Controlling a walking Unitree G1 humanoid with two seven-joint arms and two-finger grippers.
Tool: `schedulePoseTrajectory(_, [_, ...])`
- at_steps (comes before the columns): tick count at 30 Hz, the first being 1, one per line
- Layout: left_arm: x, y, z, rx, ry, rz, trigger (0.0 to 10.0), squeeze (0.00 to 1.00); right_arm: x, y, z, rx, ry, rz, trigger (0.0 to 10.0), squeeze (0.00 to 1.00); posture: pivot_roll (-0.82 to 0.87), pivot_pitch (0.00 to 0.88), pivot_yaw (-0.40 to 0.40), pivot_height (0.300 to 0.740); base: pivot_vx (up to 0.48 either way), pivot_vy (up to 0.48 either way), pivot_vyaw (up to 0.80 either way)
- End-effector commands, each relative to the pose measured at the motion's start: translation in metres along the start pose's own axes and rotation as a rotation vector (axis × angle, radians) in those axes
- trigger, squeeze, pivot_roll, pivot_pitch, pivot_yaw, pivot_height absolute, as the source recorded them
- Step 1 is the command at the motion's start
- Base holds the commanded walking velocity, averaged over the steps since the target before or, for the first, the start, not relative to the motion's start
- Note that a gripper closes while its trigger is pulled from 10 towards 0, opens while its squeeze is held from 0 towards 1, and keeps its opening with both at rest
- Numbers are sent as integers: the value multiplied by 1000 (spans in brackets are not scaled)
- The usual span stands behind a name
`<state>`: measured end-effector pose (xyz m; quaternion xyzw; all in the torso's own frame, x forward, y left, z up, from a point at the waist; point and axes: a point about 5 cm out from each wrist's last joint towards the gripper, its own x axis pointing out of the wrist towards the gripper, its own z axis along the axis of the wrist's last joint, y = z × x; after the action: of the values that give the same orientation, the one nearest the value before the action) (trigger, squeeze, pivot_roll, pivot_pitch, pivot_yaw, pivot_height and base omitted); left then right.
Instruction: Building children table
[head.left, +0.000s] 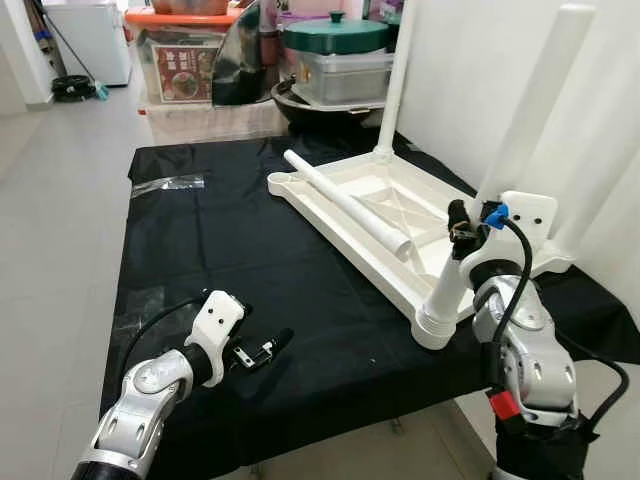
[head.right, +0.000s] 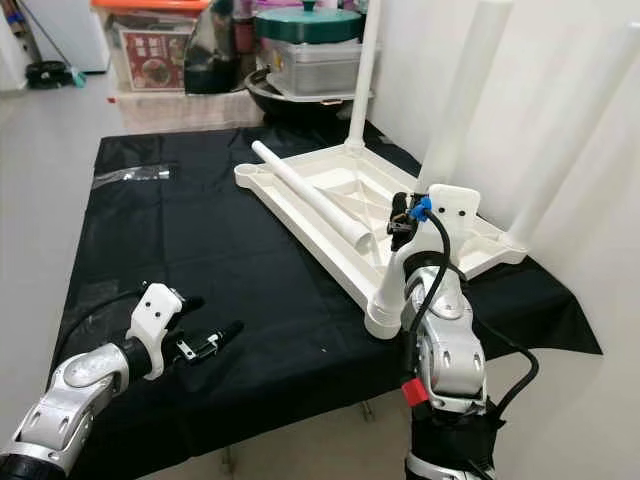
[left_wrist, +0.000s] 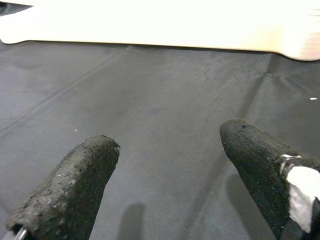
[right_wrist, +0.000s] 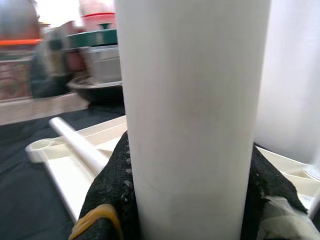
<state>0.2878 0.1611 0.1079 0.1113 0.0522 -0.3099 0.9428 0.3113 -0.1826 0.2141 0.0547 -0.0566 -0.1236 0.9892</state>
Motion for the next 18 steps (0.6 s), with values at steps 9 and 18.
schedulePoseTrajectory(9, [1, -4, -4, -1, 13, 3, 10000, 0, -1, 10, -26, 60, 161, -227, 0, 0, -15, 0, -83, 740, 0, 0, 0])
schedulePoseTrajectory(18, [1, -5, -4, -4, 11, 12, 10000, 0, 1, 17, -40, 68, 221, -350, 0, 0, -1, 0, -91, 740, 0, 0, 0])
